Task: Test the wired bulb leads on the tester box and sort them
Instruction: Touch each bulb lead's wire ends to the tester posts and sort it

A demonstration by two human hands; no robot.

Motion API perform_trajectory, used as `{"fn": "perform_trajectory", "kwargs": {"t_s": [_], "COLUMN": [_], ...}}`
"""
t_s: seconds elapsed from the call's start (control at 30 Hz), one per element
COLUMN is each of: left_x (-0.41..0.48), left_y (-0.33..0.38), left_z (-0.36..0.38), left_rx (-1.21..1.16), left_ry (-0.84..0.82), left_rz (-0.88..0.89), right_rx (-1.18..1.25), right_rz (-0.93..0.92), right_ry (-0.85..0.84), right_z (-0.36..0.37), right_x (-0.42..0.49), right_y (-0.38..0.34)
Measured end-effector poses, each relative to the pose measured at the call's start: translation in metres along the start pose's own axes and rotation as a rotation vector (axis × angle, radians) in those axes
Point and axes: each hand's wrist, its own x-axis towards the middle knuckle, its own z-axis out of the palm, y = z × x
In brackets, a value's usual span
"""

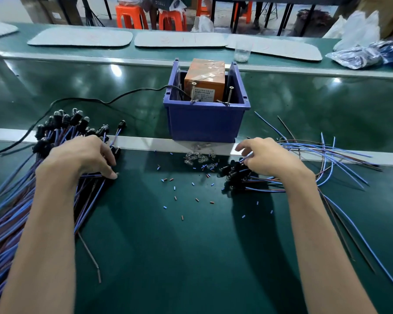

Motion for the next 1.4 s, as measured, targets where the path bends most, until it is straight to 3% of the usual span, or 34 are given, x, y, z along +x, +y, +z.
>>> {"fn": "perform_trajectory", "kwargs": {"t_s": [0.27, 0.37, 0.5, 0.63, 0.77, 0.9, 1.0, 1.03, 1.13, 1.2, 1.4], "left_x": [-0.004, -0.008, -0.015, -0.021, -0.039, -0.055, -0.067, -0.073, -0.080, -0.077, -0.060], "left_y": [0.011, 0.015, 0.020, 0.057, 0.110, 0.139, 0.155, 0.160, 0.170, 0.168, 0.148], "left_z": [-0.001, -0.002, -0.011, -0.002, 0.033, 0.056, 0.067, 0.069, 0.072, 0.068, 0.044], "left_rx": [0.162, 0.197, 0.023, -0.232, -0.451, -0.592, -0.986, -1.201, -1.837, -2.139, -2.533], "left_ry": [-0.101, -0.117, 0.132, 0.450, 0.606, 0.719, 0.598, 0.483, -0.072, -0.251, -0.131], "left_rz": [0.000, 0.032, 0.146, 0.317, 0.480, 0.638, 0.562, 0.461, -0.033, -0.237, -0.332], "right_rx": [0.120, 0.250, 0.534, 0.745, 1.287, 1.624, 1.683, 1.655, 1.385, 1.338, 1.608], "right_rz": [-0.082, -0.180, -0.339, -0.361, -0.290, -0.283, -0.225, -0.213, -0.239, -0.292, -0.316], "right_ry": [0.128, 0.250, 0.333, 0.164, -0.084, -0.054, 0.097, 0.177, 0.383, 0.350, 0.181], "right_z": [-0.010, -0.011, -0.009, 0.012, 0.036, 0.037, 0.027, 0.023, 0.013, 0.008, -0.007], "right_x": [-0.008, -0.012, -0.017, -0.013, -0.010, -0.008, -0.008, -0.007, -0.009, -0.012, -0.014], "right_y": [-0.006, -0.015, -0.035, -0.059, -0.081, -0.083, -0.077, -0.075, -0.067, -0.062, -0.046]}}
